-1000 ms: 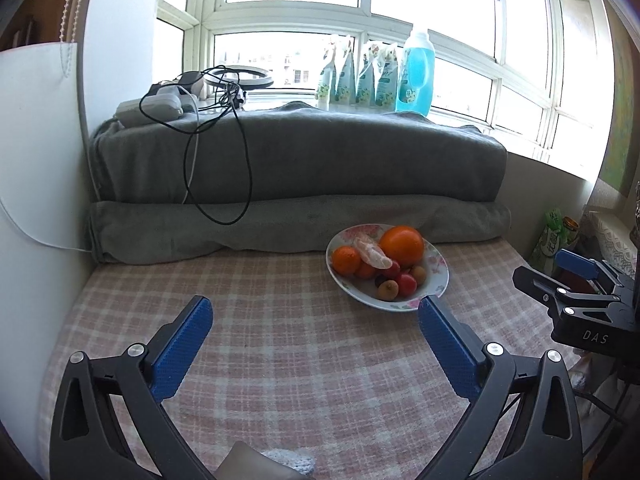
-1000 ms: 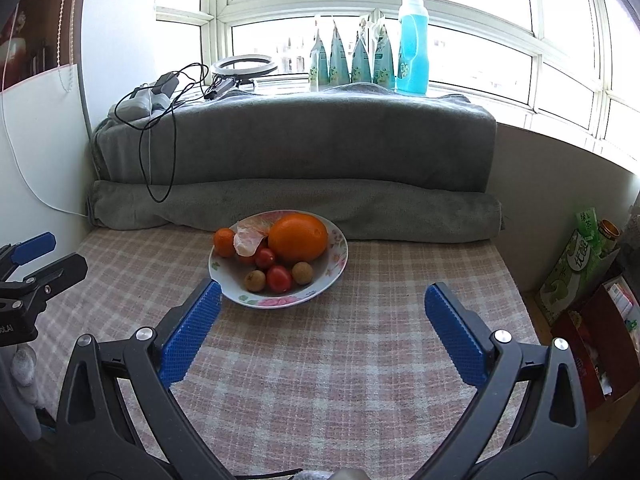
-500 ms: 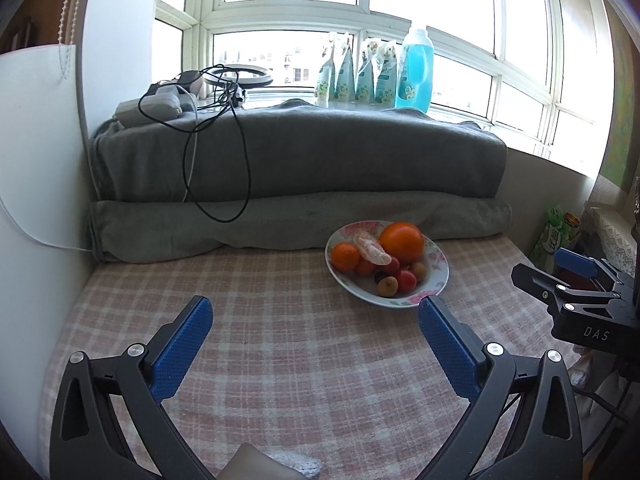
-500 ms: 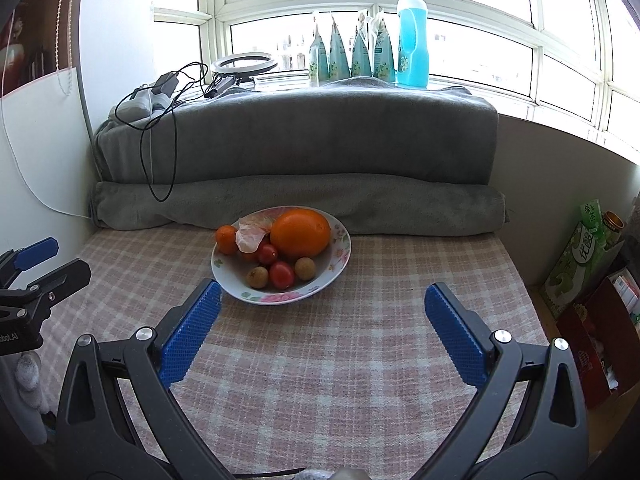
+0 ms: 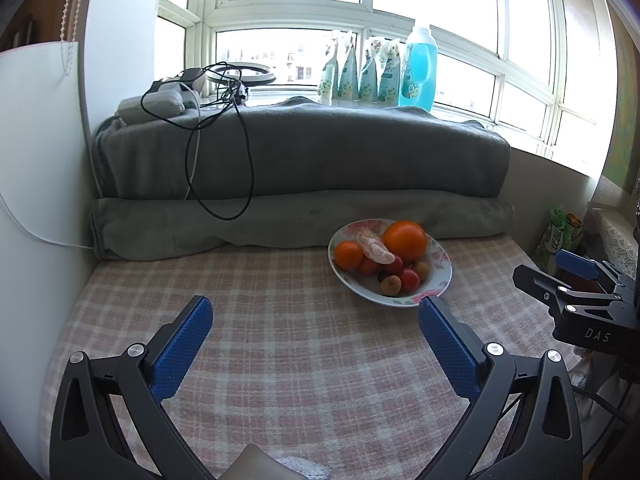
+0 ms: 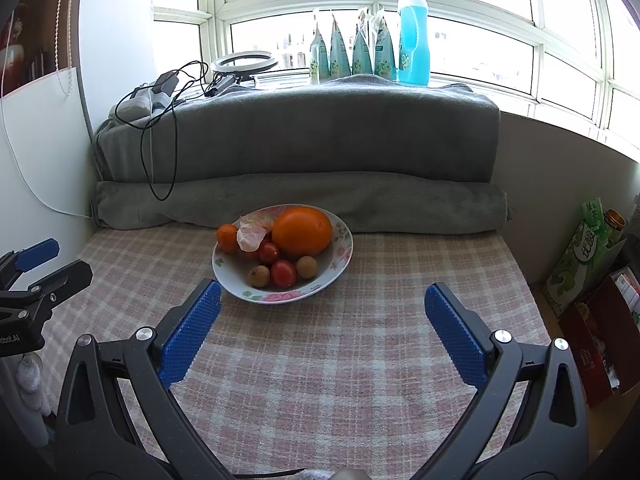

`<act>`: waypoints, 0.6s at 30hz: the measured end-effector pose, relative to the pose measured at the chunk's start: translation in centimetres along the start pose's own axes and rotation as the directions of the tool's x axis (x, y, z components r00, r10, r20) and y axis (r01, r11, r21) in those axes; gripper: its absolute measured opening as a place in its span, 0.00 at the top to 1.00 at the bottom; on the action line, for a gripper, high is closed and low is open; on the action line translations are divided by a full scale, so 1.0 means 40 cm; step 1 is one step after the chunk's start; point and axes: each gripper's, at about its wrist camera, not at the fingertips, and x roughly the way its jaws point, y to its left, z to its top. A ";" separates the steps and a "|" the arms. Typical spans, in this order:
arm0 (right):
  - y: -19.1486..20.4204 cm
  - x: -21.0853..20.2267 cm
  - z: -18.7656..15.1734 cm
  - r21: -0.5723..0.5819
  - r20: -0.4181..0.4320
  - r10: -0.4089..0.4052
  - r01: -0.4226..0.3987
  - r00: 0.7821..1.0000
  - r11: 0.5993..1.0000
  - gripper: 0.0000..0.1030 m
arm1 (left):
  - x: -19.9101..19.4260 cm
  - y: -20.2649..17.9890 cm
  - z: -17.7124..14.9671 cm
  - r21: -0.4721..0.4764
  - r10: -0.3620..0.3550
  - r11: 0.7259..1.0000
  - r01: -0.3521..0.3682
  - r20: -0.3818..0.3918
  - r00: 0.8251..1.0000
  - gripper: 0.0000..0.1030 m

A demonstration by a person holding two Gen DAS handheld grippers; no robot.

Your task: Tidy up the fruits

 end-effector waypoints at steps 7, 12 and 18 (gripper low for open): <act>0.001 0.000 0.000 0.001 0.001 0.000 0.000 1.000 1.000 0.00 | 0.000 0.004 0.000 -0.007 0.003 1.000 -0.003 0.001 1.000 0.01; 0.000 0.000 0.000 0.001 0.000 0.001 -0.001 1.000 1.000 0.00 | 0.004 0.007 0.000 -0.014 0.007 1.000 -0.007 -0.008 1.000 0.01; 0.007 0.003 -0.005 0.001 -0.003 0.002 -0.002 1.000 1.000 0.00 | 0.003 0.010 0.002 -0.024 0.009 1.000 -0.009 -0.005 1.000 0.01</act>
